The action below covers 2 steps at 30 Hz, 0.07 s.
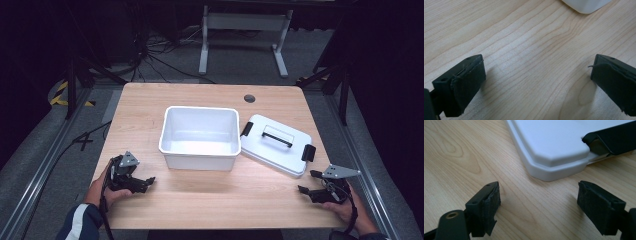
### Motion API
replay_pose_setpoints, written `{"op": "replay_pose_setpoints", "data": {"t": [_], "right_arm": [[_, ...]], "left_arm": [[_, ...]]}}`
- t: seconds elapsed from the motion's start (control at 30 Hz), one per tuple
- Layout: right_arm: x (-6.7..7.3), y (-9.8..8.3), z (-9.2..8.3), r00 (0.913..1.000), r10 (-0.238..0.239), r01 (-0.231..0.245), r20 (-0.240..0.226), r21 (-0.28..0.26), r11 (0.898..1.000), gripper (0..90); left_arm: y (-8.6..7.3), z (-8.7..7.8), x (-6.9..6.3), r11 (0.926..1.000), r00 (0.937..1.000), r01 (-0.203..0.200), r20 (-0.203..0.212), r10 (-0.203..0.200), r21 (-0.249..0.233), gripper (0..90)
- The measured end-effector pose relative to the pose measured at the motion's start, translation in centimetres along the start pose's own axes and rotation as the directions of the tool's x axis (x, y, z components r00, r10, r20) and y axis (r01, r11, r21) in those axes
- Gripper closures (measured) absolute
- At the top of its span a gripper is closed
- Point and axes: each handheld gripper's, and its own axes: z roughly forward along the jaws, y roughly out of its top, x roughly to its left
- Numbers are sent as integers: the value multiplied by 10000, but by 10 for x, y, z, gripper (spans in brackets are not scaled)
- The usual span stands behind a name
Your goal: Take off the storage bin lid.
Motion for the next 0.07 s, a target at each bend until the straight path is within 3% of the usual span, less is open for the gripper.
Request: {"op": "replay_pose_setpoints", "data": {"t": [0.07], "right_arm": [[0,0,0,10000,0,0,1,-3,10000,191]], "left_arm": [[0,0,0,10000,10000,30,-4,-30,-2,2]]}}
